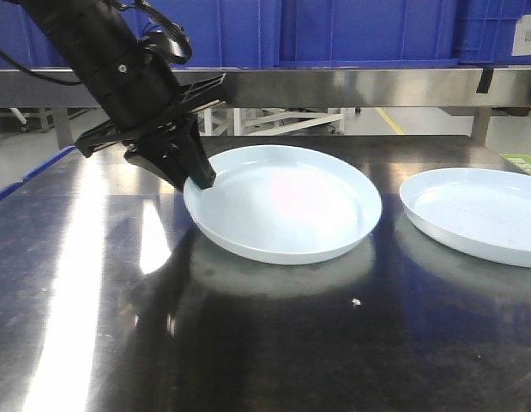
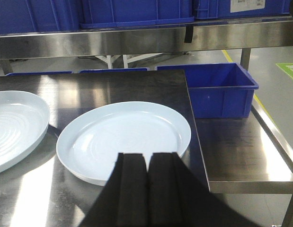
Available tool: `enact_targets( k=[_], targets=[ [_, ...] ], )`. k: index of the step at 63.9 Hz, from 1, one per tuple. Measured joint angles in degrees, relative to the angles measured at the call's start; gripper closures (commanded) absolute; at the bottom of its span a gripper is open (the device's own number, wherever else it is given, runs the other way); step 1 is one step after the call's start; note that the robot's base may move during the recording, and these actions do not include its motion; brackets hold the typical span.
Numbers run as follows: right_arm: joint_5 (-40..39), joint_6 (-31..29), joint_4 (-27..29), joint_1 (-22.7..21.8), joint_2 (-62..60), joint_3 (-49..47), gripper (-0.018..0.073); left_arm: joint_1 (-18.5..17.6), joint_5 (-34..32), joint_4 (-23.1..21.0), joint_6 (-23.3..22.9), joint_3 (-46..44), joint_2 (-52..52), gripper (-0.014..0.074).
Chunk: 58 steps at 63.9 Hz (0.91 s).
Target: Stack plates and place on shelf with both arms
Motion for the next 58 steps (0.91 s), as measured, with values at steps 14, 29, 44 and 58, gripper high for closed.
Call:
enact_targets(
  k=[14, 29, 44, 58],
  targets=[
    [0.0, 0.0, 0.0, 0.0, 0.0, 0.0, 0.0502, 0.0, -0.4, 0.2, 0.0, 0.0, 0.0, 0.0324],
    [0.0, 0.0, 0.0, 0.0, 0.0, 0.0, 0.0502, 0.0, 0.6, 1.4, 0.0, 0.0, -1.0, 0.0332],
    [0.0, 0.0, 0.0, 0.0, 0.0, 0.0, 0.0502, 0.0, 1.3, 7.2, 0.0, 0.1, -9.1, 0.0371],
    [0.0, 0.0, 0.0, 0.0, 0.0, 0.0, 0.0502, 0.0, -7.2, 13.1, 0.0, 8.5, -20.9, 0.0510]
  ],
)
